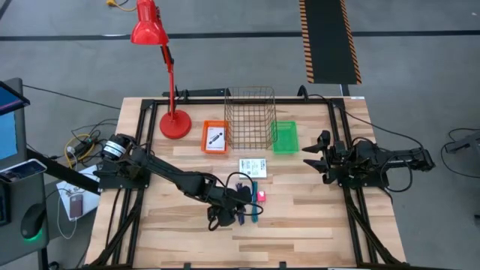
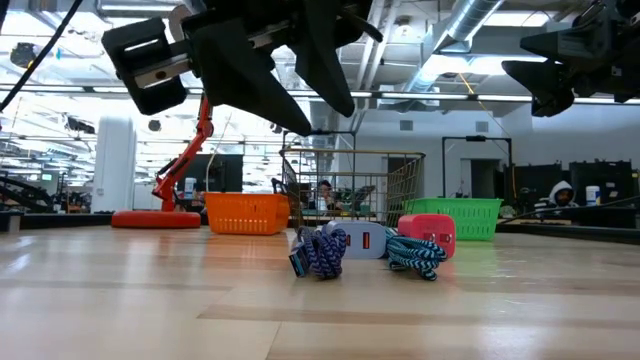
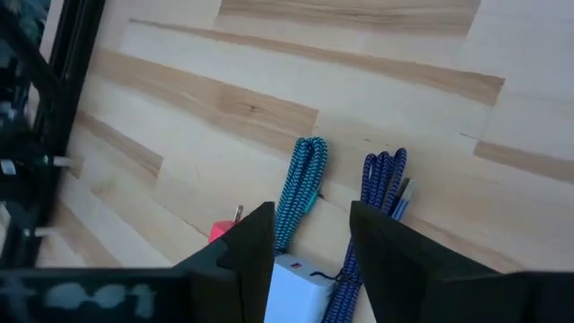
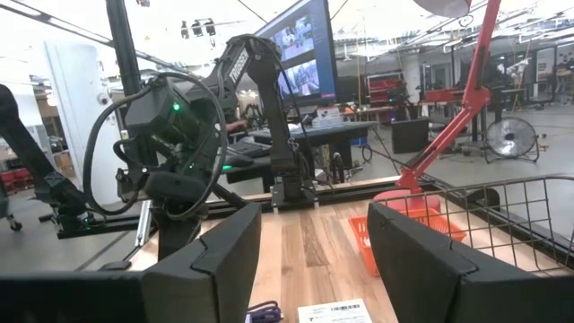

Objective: Pick and place items into bin
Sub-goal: Put the violet charger cable into the wire basket

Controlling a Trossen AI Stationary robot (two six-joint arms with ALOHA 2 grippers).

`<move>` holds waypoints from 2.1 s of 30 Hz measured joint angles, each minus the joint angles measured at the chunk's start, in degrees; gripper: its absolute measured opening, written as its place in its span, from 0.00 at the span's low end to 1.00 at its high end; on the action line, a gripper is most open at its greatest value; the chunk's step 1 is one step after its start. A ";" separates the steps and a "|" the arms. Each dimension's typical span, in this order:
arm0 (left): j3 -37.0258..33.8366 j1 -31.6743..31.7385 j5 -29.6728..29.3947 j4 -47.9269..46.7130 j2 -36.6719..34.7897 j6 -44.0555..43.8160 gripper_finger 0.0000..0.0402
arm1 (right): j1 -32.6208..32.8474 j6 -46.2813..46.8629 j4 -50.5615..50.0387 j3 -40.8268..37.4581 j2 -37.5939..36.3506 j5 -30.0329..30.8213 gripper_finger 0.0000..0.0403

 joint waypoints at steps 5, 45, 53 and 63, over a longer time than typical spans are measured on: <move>0.03 0.00 0.53 0.46 0.61 3.18 0.36 | 0.02 0.00 0.00 0.00 0.00 -0.01 0.49; -0.28 -1.30 0.21 2.11 4.74 4.08 0.36 | 0.02 0.00 -6.51 -0.02 1.46 -0.02 0.49; -0.28 -1.16 0.70 2.14 4.74 3.89 0.36 | 0.01 0.00 -6.51 -0.01 1.46 -0.02 0.49; 0.19 -1.82 -1.25 3.12 11.26 4.12 0.36 | 0.02 -0.01 -7.43 -0.02 1.46 0.00 0.49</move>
